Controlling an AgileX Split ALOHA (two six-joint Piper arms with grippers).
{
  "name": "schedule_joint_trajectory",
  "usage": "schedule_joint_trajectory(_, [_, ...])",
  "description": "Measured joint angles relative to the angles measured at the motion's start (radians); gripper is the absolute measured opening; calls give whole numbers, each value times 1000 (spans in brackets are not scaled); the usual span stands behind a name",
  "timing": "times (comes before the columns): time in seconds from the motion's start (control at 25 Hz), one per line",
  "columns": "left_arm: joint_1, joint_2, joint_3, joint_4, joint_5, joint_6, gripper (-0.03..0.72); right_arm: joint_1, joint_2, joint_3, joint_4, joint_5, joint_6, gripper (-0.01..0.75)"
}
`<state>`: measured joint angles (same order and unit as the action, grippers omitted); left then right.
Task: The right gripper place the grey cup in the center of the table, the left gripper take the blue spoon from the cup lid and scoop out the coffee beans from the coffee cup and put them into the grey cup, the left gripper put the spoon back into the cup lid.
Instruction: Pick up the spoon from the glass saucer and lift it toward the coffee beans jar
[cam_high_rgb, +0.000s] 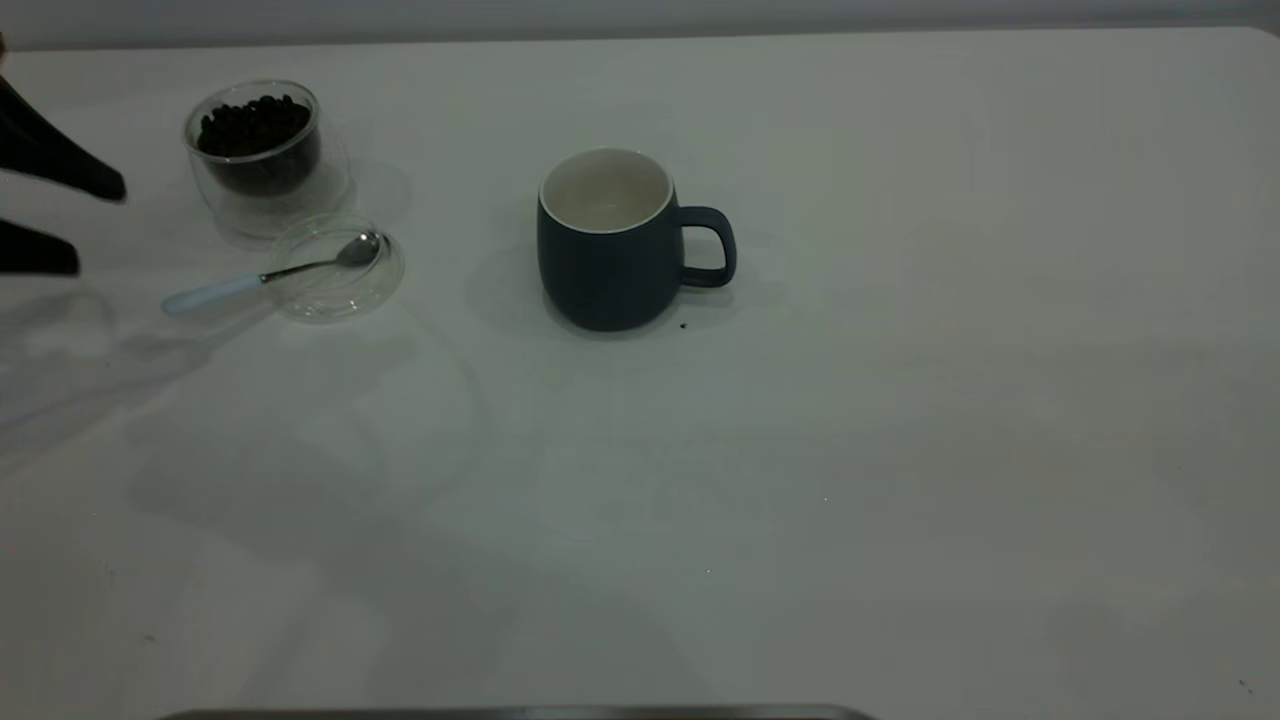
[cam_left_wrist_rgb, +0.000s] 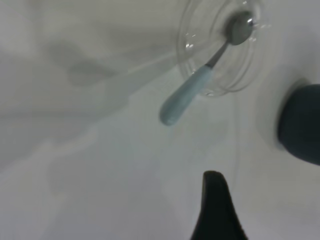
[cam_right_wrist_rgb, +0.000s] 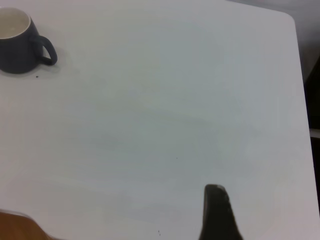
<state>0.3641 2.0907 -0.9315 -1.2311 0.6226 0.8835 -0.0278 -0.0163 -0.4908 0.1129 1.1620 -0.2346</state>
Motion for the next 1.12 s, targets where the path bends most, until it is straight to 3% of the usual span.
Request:
schedule_joint_trajectory(0.52, [0,211,-6,-307,1,348,573,0,0,0,0,0,0,458])
schedule_joint_trajectory(0.8, [0,332,-7,-523,137,582,573,0,0,0,0,0,0,458])
schedule_joint_trajectory(1.12, [0,414,-21,-551,203,682,561,0,0,0,0,0,0,458])
